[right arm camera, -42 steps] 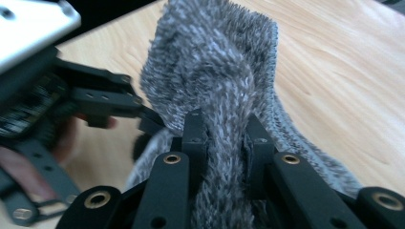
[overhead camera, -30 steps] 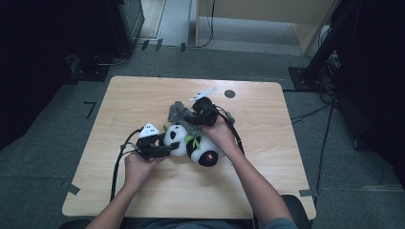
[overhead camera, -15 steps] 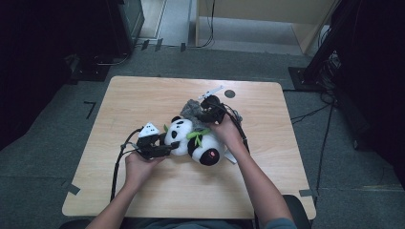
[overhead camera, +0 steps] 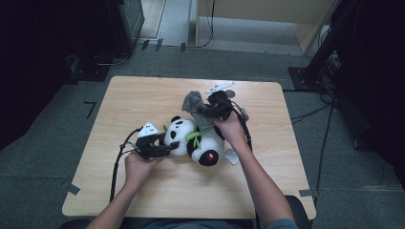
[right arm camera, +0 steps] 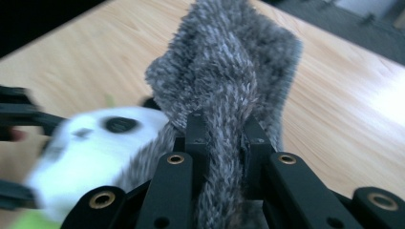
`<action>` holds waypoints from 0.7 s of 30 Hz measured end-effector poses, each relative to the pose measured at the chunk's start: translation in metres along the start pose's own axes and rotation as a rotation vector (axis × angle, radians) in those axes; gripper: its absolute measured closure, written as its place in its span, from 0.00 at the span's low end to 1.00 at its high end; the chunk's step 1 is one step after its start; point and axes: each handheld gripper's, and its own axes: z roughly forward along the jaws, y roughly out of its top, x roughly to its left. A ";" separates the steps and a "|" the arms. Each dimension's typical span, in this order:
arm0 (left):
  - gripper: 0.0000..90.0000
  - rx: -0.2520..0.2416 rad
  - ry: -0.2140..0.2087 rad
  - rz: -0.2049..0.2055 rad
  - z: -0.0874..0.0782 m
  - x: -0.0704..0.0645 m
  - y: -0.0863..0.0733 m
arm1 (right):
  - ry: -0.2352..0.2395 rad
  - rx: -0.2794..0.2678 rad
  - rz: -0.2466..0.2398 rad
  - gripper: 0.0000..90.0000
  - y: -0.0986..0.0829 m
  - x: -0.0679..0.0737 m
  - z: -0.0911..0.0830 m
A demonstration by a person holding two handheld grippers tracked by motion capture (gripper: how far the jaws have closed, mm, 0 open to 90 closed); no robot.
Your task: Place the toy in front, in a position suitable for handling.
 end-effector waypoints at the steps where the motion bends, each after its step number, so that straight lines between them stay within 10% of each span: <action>1: 0.41 0.000 0.000 0.000 0.000 0.000 0.000 | 0.007 0.001 -0.012 0.87 0.002 0.004 -0.001; 12: 0.41 -0.001 0.020 0.005 0.000 -0.003 0.001 | 0.143 -0.002 -0.121 0.88 0.010 0.063 0.018; 21: 0.43 0.000 0.037 0.005 0.002 -0.005 0.001 | 0.150 0.036 -0.164 0.87 -0.001 0.063 0.036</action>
